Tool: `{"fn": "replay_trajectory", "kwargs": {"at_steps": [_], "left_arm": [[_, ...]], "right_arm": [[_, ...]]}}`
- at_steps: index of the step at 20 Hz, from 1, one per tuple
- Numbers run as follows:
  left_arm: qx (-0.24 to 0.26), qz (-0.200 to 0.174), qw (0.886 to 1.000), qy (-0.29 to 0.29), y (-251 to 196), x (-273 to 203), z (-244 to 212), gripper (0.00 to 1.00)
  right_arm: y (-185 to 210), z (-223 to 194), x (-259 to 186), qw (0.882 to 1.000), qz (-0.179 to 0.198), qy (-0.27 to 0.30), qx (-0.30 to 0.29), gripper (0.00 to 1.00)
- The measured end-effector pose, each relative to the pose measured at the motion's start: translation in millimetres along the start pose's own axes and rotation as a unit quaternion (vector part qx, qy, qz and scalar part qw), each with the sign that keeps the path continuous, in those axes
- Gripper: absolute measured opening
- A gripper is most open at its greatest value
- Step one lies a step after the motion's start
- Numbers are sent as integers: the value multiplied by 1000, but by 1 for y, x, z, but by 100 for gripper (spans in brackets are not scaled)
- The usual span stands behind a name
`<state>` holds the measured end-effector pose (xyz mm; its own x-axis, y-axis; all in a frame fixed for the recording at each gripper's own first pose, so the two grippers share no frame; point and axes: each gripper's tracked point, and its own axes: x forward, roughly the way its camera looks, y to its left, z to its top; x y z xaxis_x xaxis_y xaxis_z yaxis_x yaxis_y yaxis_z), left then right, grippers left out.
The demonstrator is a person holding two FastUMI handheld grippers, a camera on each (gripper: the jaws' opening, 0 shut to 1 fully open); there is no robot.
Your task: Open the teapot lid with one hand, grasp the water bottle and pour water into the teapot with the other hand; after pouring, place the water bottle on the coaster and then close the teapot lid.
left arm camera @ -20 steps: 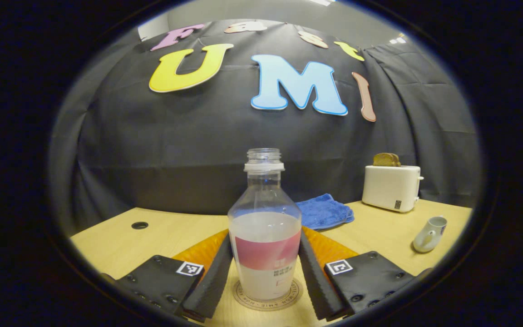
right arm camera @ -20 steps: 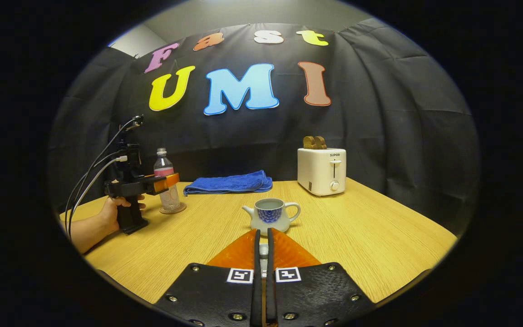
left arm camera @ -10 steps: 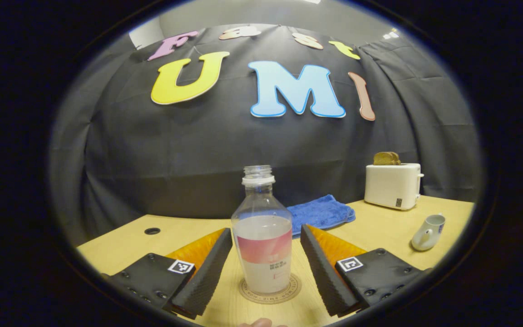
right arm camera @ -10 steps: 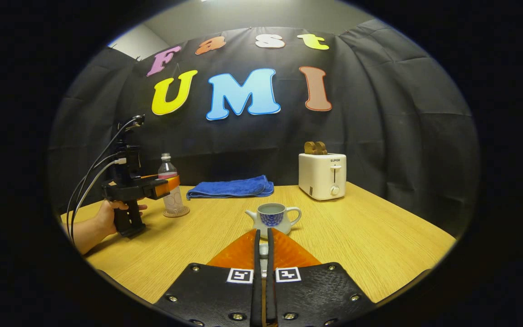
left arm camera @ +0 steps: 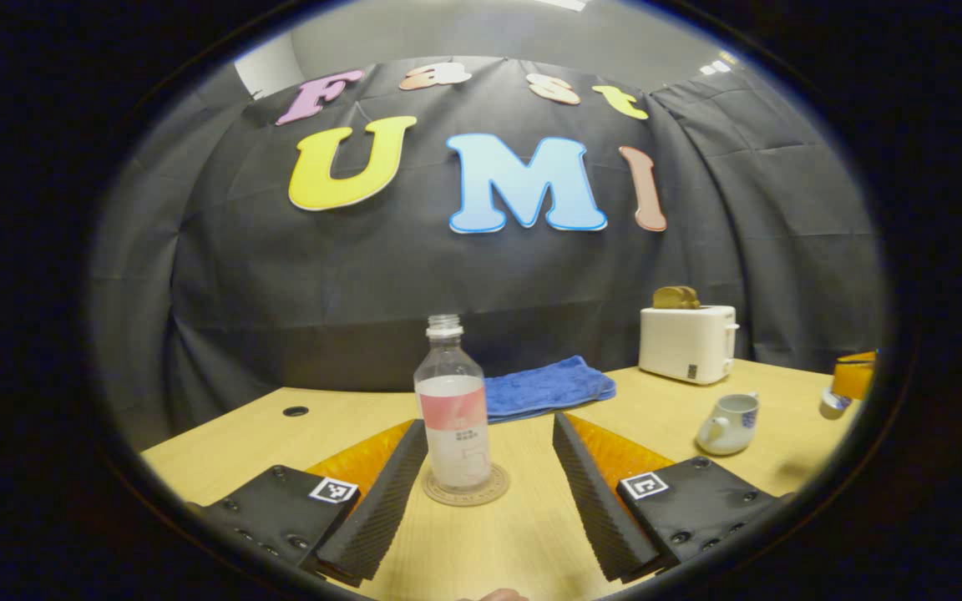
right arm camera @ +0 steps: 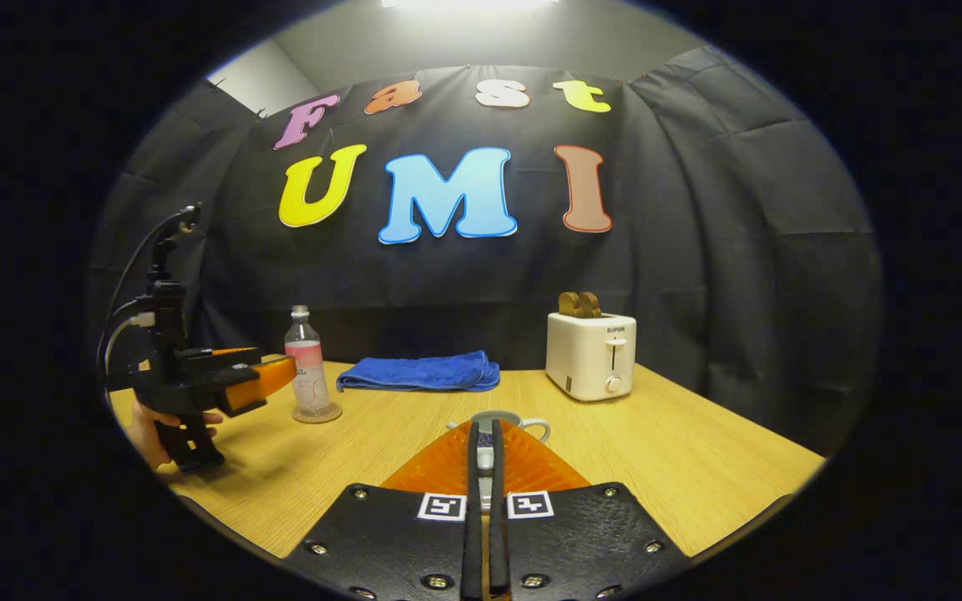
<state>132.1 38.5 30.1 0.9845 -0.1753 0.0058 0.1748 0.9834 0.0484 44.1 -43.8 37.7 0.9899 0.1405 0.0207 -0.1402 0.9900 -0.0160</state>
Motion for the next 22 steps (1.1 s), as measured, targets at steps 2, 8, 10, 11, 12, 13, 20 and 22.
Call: {"fn": "replay_trajectory", "kwargs": {"at_steps": [2,8,10,11,12,13,20,22], "left_arm": [[26,-5,1000,-10,-11,-21,11,100],[-5,-35,999,-25,-30,-60,25,100],[-17,-25,999,-26,-18,-60,23,100],[-23,-20,999,-28,-13,-61,23,100],[-28,-15,999,-28,-7,-61,21,100],[-35,-11,999,-25,-2,-61,18,100],[-64,-8,998,-22,5,-63,12,100],[-65,-11,998,-23,-1,-63,13,100]], "right_arm": [[-2,9,17,1000,-3,-9,-3,4],[-4,8,90,1000,-10,-7,-3,4],[-7,2,106,1000,-15,3,-3,4],[-8,3,112,1000,-19,4,-4,4],[-8,0,119,1000,-21,4,-5,4],[-8,-3,124,1000,-21,8,-4,4],[-9,-29,141,999,-26,41,-4,4],[-8,-29,141,999,-26,40,1,4]]}}
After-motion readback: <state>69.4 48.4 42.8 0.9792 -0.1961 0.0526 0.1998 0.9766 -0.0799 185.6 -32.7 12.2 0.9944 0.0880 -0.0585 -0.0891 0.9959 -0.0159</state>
